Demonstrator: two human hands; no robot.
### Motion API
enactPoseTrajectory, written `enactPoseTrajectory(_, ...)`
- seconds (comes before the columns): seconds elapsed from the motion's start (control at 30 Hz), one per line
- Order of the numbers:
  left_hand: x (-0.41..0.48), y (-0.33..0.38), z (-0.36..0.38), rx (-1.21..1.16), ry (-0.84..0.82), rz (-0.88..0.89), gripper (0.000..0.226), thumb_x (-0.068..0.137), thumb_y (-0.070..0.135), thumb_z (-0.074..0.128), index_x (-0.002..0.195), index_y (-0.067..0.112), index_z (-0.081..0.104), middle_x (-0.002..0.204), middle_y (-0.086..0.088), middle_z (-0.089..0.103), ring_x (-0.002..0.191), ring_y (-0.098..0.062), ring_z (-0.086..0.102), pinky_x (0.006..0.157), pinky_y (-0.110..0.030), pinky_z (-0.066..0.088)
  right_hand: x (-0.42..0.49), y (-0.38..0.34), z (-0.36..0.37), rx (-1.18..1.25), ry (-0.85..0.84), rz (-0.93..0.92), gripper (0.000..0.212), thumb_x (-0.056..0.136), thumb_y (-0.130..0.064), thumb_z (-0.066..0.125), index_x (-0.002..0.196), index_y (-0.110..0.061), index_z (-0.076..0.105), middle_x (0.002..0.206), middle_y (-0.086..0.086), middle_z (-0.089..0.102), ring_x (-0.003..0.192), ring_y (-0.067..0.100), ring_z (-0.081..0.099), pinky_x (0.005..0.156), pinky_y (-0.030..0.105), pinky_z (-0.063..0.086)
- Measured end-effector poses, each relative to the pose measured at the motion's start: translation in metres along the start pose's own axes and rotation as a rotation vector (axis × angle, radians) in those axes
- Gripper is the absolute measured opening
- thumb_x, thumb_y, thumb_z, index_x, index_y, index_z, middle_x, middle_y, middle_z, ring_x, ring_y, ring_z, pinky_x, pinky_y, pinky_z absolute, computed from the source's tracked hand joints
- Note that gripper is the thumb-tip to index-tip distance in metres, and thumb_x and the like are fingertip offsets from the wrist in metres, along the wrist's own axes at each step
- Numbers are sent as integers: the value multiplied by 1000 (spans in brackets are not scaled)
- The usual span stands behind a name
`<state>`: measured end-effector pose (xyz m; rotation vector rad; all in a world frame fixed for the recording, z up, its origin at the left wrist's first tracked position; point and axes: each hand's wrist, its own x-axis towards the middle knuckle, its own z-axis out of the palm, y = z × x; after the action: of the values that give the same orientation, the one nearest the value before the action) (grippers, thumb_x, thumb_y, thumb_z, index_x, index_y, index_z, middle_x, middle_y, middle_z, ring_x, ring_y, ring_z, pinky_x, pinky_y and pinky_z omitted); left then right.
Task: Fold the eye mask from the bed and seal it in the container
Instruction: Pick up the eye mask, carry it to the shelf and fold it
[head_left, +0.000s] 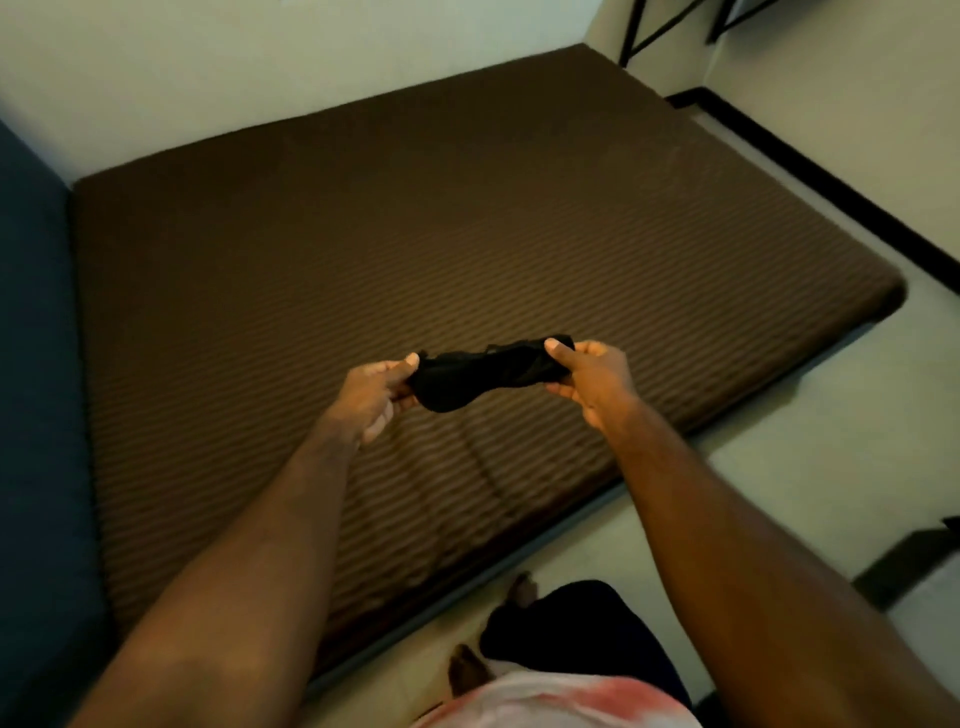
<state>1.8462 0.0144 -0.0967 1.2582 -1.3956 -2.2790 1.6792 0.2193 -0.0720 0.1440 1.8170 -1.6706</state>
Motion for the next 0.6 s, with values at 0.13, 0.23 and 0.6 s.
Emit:
enactPoseTrajectory(0.13, -10, -13, 21, 220, 45, 11, 13, 91, 11, 64, 80, 6, 60, 73, -9, 66, 54, -12, 65, 46, -25, 53, -10, -8, -24, 18, -60, -25, 14, 90, -15, 70, 95, -6, 61, 104, 14, 69, 97, 25, 69, 72, 37, 60)
enactPoseTrajectory(0.23, -2, -16, 46, 571, 104, 94, 10, 88, 13, 69, 93, 10, 61, 87, -12, 62, 63, -14, 58, 49, -23, 49, -6, -16, -45, -59, -78, -75, 13, 90, -14, 70, 98, -9, 62, 104, 12, 69, 97, 23, 69, 76, 38, 60)
enactPoseTrajectory(0.6, 24, 18, 288, 899, -516, 368, 58, 85, 28, 72, 138, 15, 50, 138, -6, 53, 129, -18, 49, 106, -35, 42, 50, -72, -168, -564, -122, -266, 29, 76, -16, 83, 97, -5, 67, 95, 15, 73, 91, 27, 71, 85, 47, 58)
